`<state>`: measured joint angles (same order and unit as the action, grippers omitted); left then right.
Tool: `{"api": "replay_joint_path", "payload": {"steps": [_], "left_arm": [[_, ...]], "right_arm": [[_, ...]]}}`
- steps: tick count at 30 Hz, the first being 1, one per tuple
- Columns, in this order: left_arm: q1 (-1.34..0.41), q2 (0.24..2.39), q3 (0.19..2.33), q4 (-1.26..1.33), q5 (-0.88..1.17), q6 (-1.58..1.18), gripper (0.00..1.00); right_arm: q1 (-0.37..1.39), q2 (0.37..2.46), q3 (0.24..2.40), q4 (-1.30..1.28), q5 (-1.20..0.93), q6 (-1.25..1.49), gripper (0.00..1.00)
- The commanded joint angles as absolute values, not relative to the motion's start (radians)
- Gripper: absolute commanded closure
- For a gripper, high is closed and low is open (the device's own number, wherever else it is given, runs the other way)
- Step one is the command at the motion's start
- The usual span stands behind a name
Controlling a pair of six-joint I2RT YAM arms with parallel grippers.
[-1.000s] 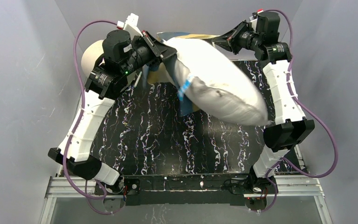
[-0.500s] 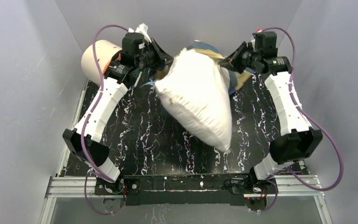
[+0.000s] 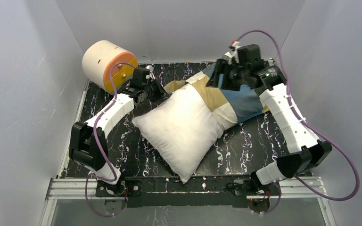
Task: Put the pillow into the pillowcase
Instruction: Stuff the pillow into the pillowcase.
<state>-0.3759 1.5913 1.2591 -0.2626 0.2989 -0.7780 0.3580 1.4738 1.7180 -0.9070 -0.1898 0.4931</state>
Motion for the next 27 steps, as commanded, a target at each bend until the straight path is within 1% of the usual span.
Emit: {"api": "replay_joint_path", "payload": {"steps": [1, 3, 4, 10, 13, 15, 16, 17, 18, 19, 20, 22, 24, 27], "left_arm": [[-0.374, 1.485, 1.227, -0.150, 0.368, -0.776, 1.00], [-0.373, 1.482, 1.211, -0.148, 0.375, -0.774, 1.00], [-0.371, 1.480, 1.201, -0.149, 0.378, -0.771, 1.00], [-0.326, 1.454, 1.129, -0.124, 0.438, -0.783, 1.00], [-0.311, 1.448, 1.119, -0.131, 0.464, -0.783, 1.00], [-0.306, 1.446, 1.114, -0.139, 0.480, -0.784, 1.00], [-0.304, 1.443, 1.114, -0.156, 0.485, -0.779, 1.00], [-0.302, 1.439, 1.114, -0.177, 0.486, -0.771, 1.00], [-0.299, 1.431, 1.114, -0.206, 0.486, -0.757, 1.00], [-0.297, 1.421, 1.113, -0.239, 0.486, -0.743, 1.00], [-0.296, 1.406, 1.111, -0.267, 0.483, -0.726, 1.00], [-0.295, 1.374, 1.102, -0.348, 0.454, -0.688, 1.00], [-0.294, 1.343, 1.094, -0.442, 0.411, -0.646, 1.00], [-0.294, 1.272, 1.069, -0.567, 0.336, -0.588, 1.00]], "right_arm": [[0.638, 1.416, 1.762, -0.895, 0.020, 0.392, 0.15], [0.747, 1.413, 1.706, -0.831, 0.110, 0.354, 0.05], [0.798, 1.412, 1.676, -0.790, 0.156, 0.325, 0.02], [1.002, 1.503, 1.591, -0.626, 0.331, 0.153, 0.01], [1.020, 1.590, 1.560, -0.569, 0.412, 0.067, 0.01], [1.013, 1.647, 1.533, -0.514, 0.520, 0.027, 0.02], [0.985, 1.681, 1.532, -0.501, 0.536, 0.029, 0.04], [0.940, 1.711, 1.543, -0.505, 0.509, 0.060, 0.11], [0.881, 1.737, 1.560, -0.518, 0.472, 0.111, 0.31], [0.832, 1.754, 1.554, -0.509, 0.468, 0.155, 0.54], [0.784, 1.761, 1.531, -0.476, 0.484, 0.185, 0.71], [0.737, 1.767, 1.506, -0.456, 0.518, 0.231, 0.97], [0.706, 1.776, 1.493, -0.458, 0.551, 0.277, 0.99], [0.690, 1.798, 1.479, -0.513, 0.661, 0.357, 0.99]]}}
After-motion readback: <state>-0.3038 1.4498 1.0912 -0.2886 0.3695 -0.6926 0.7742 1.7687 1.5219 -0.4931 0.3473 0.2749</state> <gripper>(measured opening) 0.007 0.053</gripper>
